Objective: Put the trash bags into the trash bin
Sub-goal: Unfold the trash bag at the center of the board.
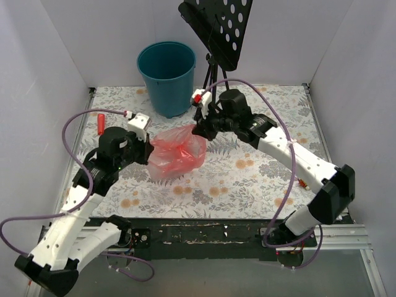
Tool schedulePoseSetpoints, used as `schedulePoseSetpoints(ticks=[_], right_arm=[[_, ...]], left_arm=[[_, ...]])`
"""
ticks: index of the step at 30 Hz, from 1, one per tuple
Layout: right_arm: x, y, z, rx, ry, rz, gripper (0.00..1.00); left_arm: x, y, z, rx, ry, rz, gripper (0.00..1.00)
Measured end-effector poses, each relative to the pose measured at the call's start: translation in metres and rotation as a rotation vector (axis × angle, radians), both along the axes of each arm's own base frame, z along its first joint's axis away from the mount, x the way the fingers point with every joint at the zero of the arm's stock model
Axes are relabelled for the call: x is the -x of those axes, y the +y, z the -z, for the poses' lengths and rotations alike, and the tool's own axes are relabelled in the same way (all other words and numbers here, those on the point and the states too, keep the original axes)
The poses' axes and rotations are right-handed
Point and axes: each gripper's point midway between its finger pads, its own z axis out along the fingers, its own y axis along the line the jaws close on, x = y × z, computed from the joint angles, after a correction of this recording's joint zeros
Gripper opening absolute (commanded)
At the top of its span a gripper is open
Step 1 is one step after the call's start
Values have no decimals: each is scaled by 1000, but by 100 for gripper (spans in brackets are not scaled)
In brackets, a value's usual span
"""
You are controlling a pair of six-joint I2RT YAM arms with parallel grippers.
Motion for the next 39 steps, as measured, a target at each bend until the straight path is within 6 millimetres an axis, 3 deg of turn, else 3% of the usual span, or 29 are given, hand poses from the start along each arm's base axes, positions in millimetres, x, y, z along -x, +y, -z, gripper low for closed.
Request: schedulePoseSetpoints(ticks=[2,5,7,8,9,10,11,13,15,17,18,19,20,21,23,24,26,27,28,29,30,31,33,36,39], right_arm=[[-13,10,-1,3,15,36,1],[-54,48,-21,-9,-12,73,1],[-98,91,-61,-93,-118,90,1],[-124,112,-94,-165,-219,110,1],[-134,120,-109,-205,-272,121,1],[-144,129,-136,-267,-372,134,1],[-148,132,-157,-313,-457,144,1],[-144,129,-212,-419,-702,158,1],[-113,122,-271,-509,-935,137,1],[-65,110,-333,-625,-1132,138,1],[-41,98,-356,-670,-1199,153,1],[-21,88,-365,-686,-1234,153,1],[9,72,-362,-692,-1257,136,1],[28,59,-341,-645,-1258,92,1],[52,42,-242,-369,-1229,-122,1],[61,35,-190,-241,-1184,-226,1],[90,22,-54,-7,-967,-468,1],[112,11,17,95,-811,-578,1],[134,-8,82,199,-647,-661,1],[156,-33,133,294,-499,-712,1],[174,-55,162,360,-391,-741,1],[184,-69,172,394,-330,-741,1],[182,-68,151,363,-320,-682,1],[159,-37,71,223,-386,-551,1],[131,-13,-11,54,-427,-379,1]], left_arm=[[9,17,6,1,16,-49,0],[0,47,2,-38,-1,-164,0],[-22,69,-25,-78,-37,-262,0],[-34,77,-46,-89,-69,-299,0],[-53,86,-83,-93,-132,-346,0],[-77,93,-141,-76,-252,-395,0],[-92,97,-183,-57,-342,-421,0],[-109,102,-295,-1,-598,-455,0],[-99,103,-387,45,-841,-442,0],[-73,93,-433,51,-1015,-355,0],[-54,84,-431,21,-1041,-269,0],[-32,73,-411,-28,-1036,-166,0],[-6,61,-379,-89,-1023,-46,0],[23,51,-331,-172,-990,84,0],[66,42,-209,-405,-893,330,0],[94,41,-132,-513,-844,463,0],[130,44,-21,-615,-732,643,0],[144,43,21,-639,-691,720,0],[155,41,45,-640,-672,778,0],[164,38,55,-630,-677,819,0],[171,34,54,-617,-704,847,0],[176,30,48,-604,-731,861,0],[181,26,32,-575,-748,842,0],[167,26,1,-452,-665,699,0],[134,33,-27,-274,-486,502,0]])
